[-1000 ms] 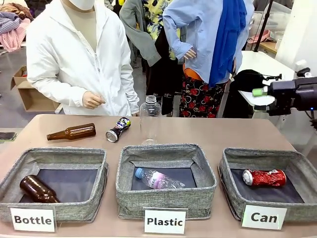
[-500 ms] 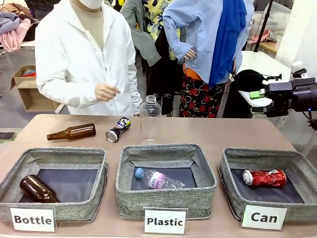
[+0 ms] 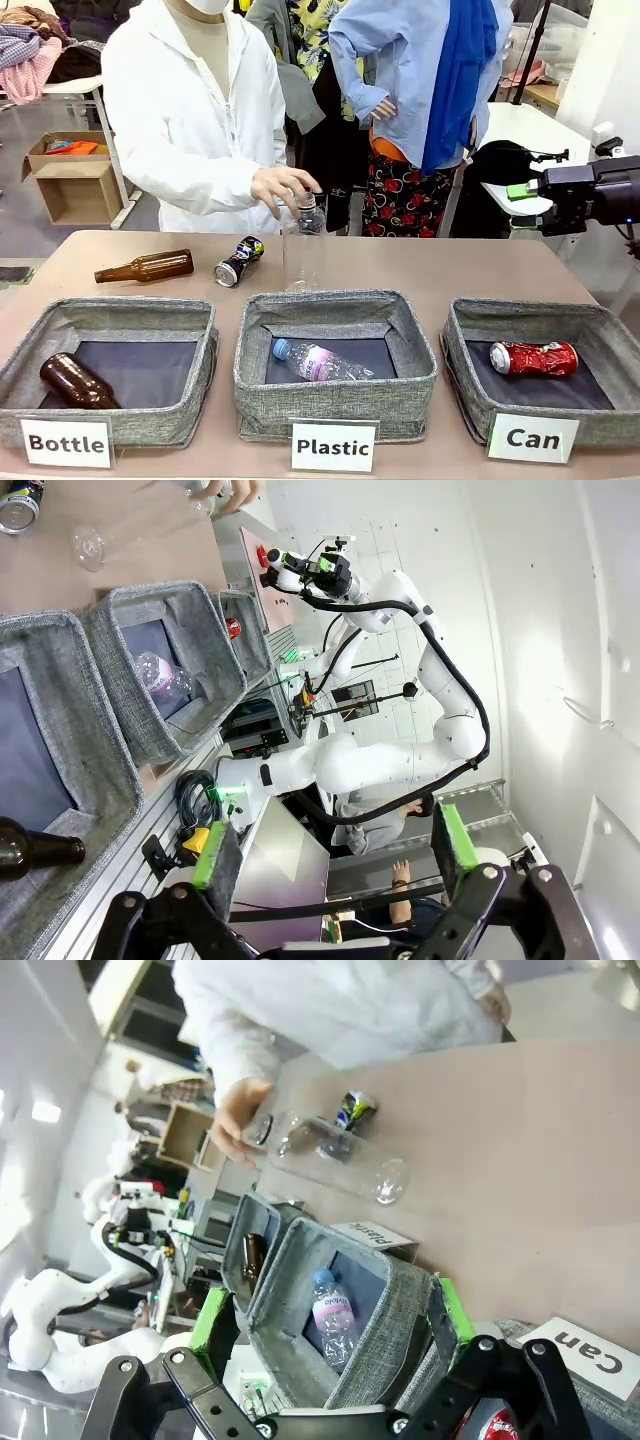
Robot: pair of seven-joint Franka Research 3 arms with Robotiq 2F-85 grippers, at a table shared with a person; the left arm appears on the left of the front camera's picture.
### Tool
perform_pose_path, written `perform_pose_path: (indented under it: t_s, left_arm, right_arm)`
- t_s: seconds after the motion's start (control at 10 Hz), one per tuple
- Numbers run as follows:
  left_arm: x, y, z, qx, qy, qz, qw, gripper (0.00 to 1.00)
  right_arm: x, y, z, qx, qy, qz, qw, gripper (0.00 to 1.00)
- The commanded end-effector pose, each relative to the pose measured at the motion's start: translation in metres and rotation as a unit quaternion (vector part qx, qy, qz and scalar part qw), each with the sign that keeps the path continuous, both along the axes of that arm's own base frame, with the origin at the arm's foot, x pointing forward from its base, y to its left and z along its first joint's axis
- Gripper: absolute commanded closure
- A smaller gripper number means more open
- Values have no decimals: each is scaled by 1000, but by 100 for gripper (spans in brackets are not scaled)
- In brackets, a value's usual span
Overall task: Sort the can waste into the basket.
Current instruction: Pick up the can waste from the table and place it in the right Fabric basket.
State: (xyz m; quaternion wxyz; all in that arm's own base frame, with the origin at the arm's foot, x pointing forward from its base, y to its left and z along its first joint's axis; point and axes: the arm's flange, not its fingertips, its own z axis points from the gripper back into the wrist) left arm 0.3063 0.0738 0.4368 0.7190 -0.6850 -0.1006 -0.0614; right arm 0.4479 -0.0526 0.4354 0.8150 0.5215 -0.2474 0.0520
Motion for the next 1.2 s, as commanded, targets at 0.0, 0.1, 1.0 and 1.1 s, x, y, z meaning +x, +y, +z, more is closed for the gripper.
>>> perform_pose_path:
  t_s: [0.0,0.1,1.0,1.1]
  left_arm:
    - [-1,1,2,-4,1,-1,1000,0]
    - [-1,1,2,-4,1,-1,1000,0]
    - [95,7,43,121,86,65,987,0]
    - [76,23,43,105,80,64,989,0]
  right_arm:
    - [0,0,2,-6,-8,0,1000,0]
    - [0,0,2,-6,-8,0,1000,0]
    - [0,0,2,-6,-8,0,1000,0]
    - [0,0,2,-6,-8,0,1000,0]
